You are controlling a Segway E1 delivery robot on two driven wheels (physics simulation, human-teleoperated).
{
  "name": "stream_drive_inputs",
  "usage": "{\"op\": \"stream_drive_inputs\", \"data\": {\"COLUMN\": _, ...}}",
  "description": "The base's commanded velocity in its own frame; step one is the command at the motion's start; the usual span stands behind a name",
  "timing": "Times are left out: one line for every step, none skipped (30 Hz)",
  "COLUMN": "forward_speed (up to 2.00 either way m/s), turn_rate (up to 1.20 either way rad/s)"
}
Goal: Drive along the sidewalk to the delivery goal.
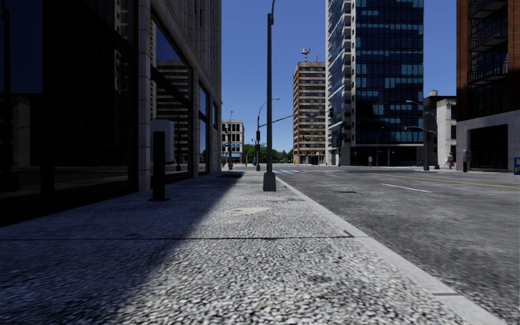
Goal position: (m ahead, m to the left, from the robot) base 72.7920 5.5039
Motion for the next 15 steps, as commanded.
{"op": "stream_drive_inputs", "data": {"forward_speed": 0.0, "turn_rate": 0.0}}
{"op": "stream_drive_inputs", "data": {"forward_speed": 0.0, "turn_rate": 0.0}}
{"op": "stream_drive_inputs", "data": {"forward_speed": 0.0, "turn_rate": 0.0}}
{"op": "stream_drive_inputs", "data": {"forward_speed": 0.0, "turn_rate": 0.0}}
{"op": "stream_drive_inputs", "data": {"forward_speed": 0.0, "turn_rate": 0.0}}
{"op": "stream_drive_inputs", "data": {"forward_speed": 0.0, "turn_rate": 0.0}}
{"op": "stream_drive_inputs", "data": {"forward_speed": 0.0, "turn_rate": 0.0}}
{"op": "stream_drive_inputs", "data": {"forward_speed": 0.0, "turn_rate": 0.0}}
{"op": "stream_drive_inputs", "data": {"forward_speed": 0.0, "turn_rate": 0.0}}
{"op": "stream_drive_inputs", "data": {"forward_speed": 0.0, "turn_rate": 0.0}}
{"op": "stream_drive_inputs", "data": {"forward_speed": 0.0, "turn_rate": 0.0}}
{"op": "stream_drive_inputs", "data": {"forward_speed": 0.0, "turn_rate": 0.0}}
{"op": "stream_drive_inputs", "data": {"forward_speed": 0.0, "turn_rate": 0.0}}
{"op": "stream_drive_inputs", "data": {"forward_speed": 0.0, "turn_rate": 0.0}}
{"op": "stream_drive_inputs", "data": {"forward_speed": 0.0, "turn_rate": 0.0}}
